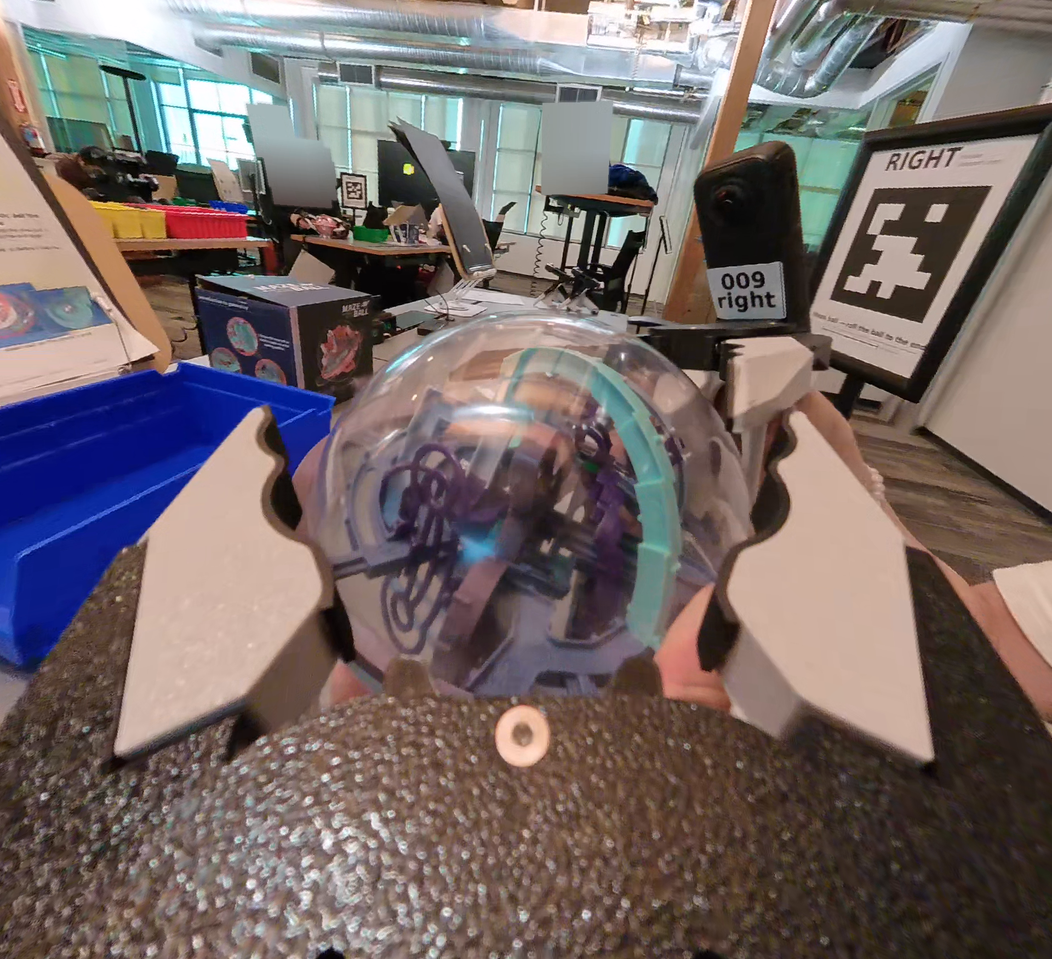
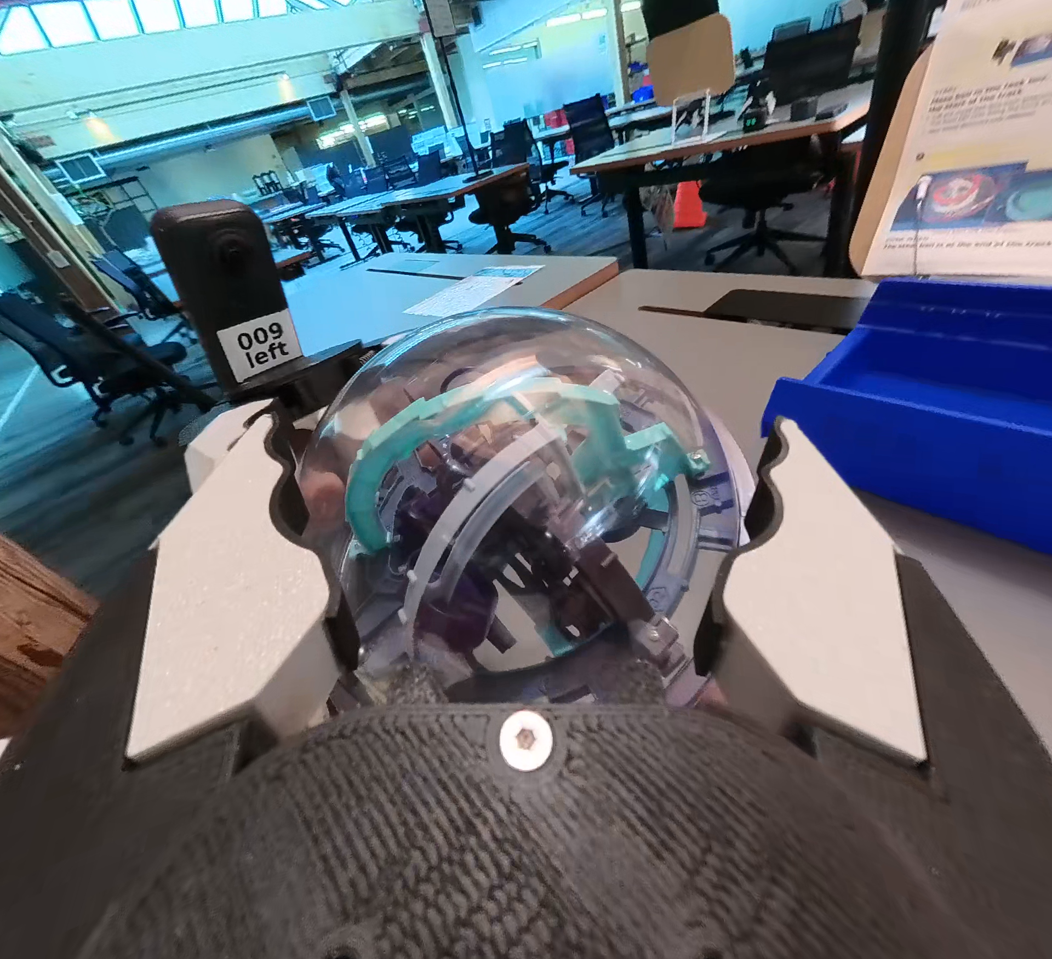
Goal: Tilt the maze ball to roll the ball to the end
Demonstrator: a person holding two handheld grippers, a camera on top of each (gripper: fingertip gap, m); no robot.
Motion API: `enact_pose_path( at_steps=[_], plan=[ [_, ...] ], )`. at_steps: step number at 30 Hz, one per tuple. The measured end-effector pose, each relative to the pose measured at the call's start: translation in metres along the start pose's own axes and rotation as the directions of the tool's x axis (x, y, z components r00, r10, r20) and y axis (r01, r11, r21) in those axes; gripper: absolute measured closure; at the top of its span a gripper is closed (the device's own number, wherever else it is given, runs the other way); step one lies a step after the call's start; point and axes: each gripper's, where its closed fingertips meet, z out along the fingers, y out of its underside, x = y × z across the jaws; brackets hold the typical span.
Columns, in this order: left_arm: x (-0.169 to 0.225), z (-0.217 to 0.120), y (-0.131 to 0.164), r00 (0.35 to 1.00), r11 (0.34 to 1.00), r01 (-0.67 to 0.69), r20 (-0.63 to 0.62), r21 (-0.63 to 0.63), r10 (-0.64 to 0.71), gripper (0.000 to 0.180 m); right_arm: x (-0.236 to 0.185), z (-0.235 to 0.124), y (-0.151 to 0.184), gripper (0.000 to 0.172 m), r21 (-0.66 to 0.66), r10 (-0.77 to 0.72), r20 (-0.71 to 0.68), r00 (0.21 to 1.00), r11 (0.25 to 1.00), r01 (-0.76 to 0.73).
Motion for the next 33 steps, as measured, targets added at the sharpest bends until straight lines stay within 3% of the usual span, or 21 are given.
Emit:
enact_pose_path(
  at_steps=[10, 17, 18, 19, 21, 25, 28, 33],
  plan=[
    [-0.014, 0.002, 0.013, 1.000, 1.000, 0.018, 0.006, 0.000, -0.018, 0.024, 0.015, 0.005, 0.014, 0.018, 0.022, 0.004, 0.059, 0.998, 1.000, -0.005],
    [-0.057, 0.015, 0.054, 0.967, 0.967, 0.255, 0.001, 0.007, -0.255, 0.025, 0.050, -0.007, 0.037, 0.032, 0.101, 0.069, 0.203, 0.977, 0.991, -0.091],
    [-0.064, 0.017, 0.061, 0.961, 0.961, 0.277, 0.010, 0.003, -0.277, 0.025, 0.052, -0.008, 0.041, 0.034, 0.110, 0.062, 0.229, 0.972, 0.990, -0.089],
    [-0.070, 0.018, 0.069, 0.958, 0.958, 0.288, 0.022, -0.010, -0.287, 0.025, 0.050, -0.011, 0.043, 0.050, 0.124, 0.048, 0.281, 0.959, 0.989, -0.085],
    [-0.080, 0.020, 0.092, 0.957, 0.954, 0.289, 0.057, -0.076, -0.285, 0.025, 0.048, -0.010, 0.048, 0.049, 0.135, 0.048, 0.355, 0.934, 0.986, -0.102],
    [-0.102, 0.024, 0.118, 0.930, 0.929, 0.356, 0.131, -0.103, -0.342, 0.025, 0.064, 0.004, 0.071, 0.048, 0.123, -0.052, 0.319, 0.946, 0.992, 0.013],
    [-0.111, 0.021, 0.115, 0.917, 0.921, 0.387, 0.124, -0.049, -0.379, 0.025, 0.064, 0.002, 0.070, 0.056, 0.168, -0.113, 0.355, 0.928, 0.984, 0.055],
    [-0.120, 0.017, 0.116, 0.875, 0.880, 0.474, 0.119, -0.015, -0.470, 0.025, 0.082, 0.000, 0.068, 0.044, 0.246, -0.237, 0.272, 0.933, 0.954, 0.171]
  ],
)
